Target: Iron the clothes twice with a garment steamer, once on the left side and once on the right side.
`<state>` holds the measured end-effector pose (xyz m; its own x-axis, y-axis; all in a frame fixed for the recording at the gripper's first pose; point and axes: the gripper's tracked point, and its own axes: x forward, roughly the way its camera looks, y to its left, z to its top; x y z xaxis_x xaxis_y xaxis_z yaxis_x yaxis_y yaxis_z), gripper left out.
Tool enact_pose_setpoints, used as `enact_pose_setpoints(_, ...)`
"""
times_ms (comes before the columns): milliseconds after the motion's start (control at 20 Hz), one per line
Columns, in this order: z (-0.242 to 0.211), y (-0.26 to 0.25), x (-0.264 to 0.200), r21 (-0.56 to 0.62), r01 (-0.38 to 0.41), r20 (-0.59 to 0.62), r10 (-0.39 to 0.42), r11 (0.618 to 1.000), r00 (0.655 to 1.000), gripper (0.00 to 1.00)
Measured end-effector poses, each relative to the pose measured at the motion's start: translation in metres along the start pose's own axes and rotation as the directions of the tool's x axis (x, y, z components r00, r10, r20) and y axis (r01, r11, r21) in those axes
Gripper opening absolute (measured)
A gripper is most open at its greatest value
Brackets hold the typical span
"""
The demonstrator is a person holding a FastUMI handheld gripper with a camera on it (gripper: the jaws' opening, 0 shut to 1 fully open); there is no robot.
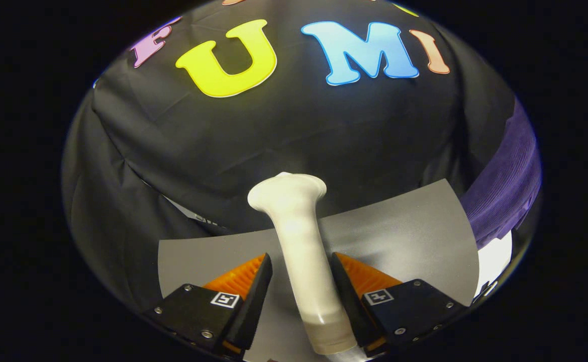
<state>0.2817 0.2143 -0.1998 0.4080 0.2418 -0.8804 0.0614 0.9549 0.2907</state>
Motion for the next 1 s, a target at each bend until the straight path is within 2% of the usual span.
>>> enact_pose_setpoints(150,-0.001,-0.007,0.0,0.0,0.035,0.008,-0.035,0.999,0.999,0.67)
enact_pose_setpoints(250,-0.002,-0.009,0.002,-0.005,0.04,0.04,-0.039,0.999,0.998,0.55)
enact_pose_setpoints(400,-0.003,-0.008,0.002,-0.059,0.047,0.092,-0.041,0.997,0.995,0.47)
enact_pose_setpoints(600,-0.005,-0.007,0.0,-0.117,0.104,0.176,-0.083,0.988,0.981,0.35)
enact_pose_setpoints(700,-0.006,-0.007,0.0,-0.148,0.11,0.206,-0.078,0.983,0.975,0.35)
enact_pose_setpoints(850,-0.008,0.001,-0.012,-0.166,0.049,0.236,-0.009,0.985,0.972,0.33)
enact_pose_setpoints(1000,-0.009,0.004,-0.037,-0.183,0.009,0.298,0.046,0.983,0.953,0.33)
